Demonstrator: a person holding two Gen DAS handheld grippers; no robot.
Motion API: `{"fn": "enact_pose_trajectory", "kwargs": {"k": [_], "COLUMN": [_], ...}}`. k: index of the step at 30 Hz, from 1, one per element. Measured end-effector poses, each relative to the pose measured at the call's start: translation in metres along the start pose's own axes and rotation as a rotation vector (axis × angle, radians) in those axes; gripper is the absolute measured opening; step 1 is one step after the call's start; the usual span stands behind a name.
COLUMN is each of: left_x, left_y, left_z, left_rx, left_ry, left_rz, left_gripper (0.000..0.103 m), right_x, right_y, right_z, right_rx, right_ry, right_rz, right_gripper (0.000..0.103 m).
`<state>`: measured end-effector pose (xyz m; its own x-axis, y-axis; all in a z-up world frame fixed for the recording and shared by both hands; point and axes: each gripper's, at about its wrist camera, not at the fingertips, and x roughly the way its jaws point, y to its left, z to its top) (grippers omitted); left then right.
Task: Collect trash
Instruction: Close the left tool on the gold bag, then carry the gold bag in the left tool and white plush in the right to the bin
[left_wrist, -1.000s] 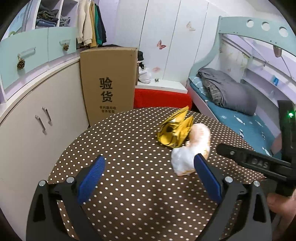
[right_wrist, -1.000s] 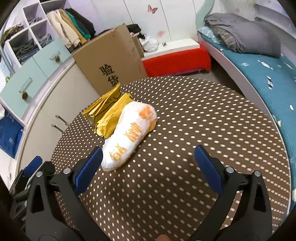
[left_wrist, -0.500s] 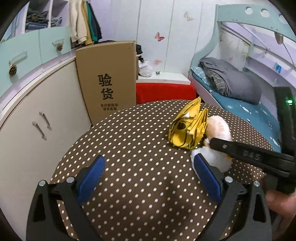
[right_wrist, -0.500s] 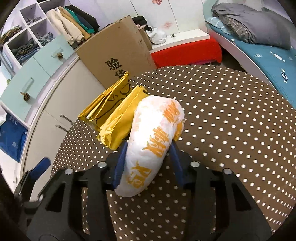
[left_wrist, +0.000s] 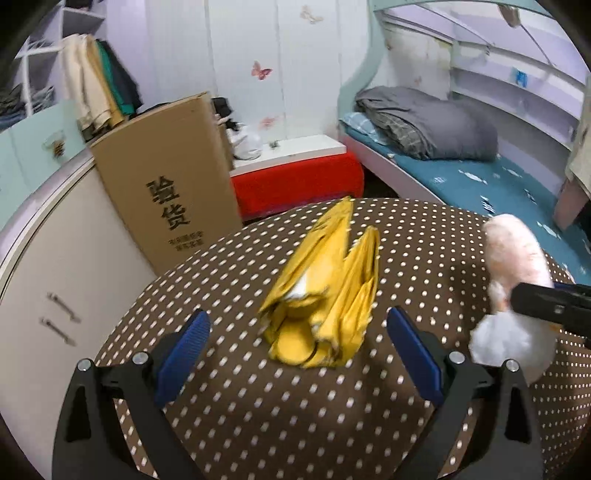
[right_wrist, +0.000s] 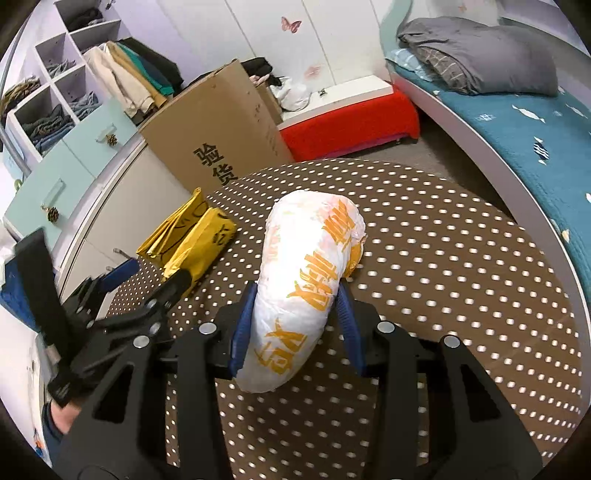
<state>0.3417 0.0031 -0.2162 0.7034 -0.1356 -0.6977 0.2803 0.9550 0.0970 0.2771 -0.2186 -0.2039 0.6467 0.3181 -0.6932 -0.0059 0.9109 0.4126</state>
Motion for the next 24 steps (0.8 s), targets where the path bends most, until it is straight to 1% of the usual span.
{"fn": "enact_pose_trajectory", "kwargs": {"k": [1,2,3,4,5,6,9,11,15,21,24], "left_x": [0.003,0.007,0.012,0.015,0.016,0.014,0.004,-0.009,-0.041,-0.093,-0.114], "left_y": [-0.002,-0.005,-0.007,-0.009,-0.009,-0.008,-0.008,-0.012,-0.026,-0.057,-0.074], "left_z": [0.002,0.004,0.006,0.008,0.009,0.010,0.009,0.005,0.001,0.001,0.005], "left_rx": [0.011,0.019,0.028,0.026,0.020,0.007,-0.039,-0.048,-0.067,-0.082,-0.085], "left_ry": [-0.001,0.008,0.028,0.045,0.045,0.039,0.037,0.018,-0.021,-0.095,-0.126], "left_rz": [-0.009,-0.019,-0.043,-0.061,-0.066,-0.072,-0.091,-0.089,-0.111,-0.158,-0.197], "left_gripper": [0.094,0.079,0.050,0.044,0.041,0.036,0.033,0.033,0.033,0.033,0.033], "right_x": [-0.002,-0.006,-0.011,-0.014,-0.017,-0.021,-0.036,-0.047,-0.071,-0.118,-0.144], "right_y": [-0.001,-0.003,-0.005,-0.005,-0.006,-0.008,-0.015,-0.019,-0.031,-0.049,-0.063], "right_z": [0.000,0.000,0.000,0.000,0.000,0.000,-0.001,-0.002,-0.005,-0.008,-0.009], "right_rx": [0.002,0.003,0.003,0.004,0.005,0.006,0.014,0.019,0.031,0.048,0.060], "right_ry": [-0.003,-0.008,-0.015,-0.020,-0.025,-0.030,-0.050,-0.065,-0.099,-0.176,-0.218], "right_rz": [-0.001,-0.001,0.000,-0.001,-0.001,-0.002,-0.004,-0.004,-0.004,-0.015,-0.022], "right_gripper": [0.042,0.042,0.042,0.042,0.042,0.042,0.042,0.042,0.042,0.042,0.042]}}
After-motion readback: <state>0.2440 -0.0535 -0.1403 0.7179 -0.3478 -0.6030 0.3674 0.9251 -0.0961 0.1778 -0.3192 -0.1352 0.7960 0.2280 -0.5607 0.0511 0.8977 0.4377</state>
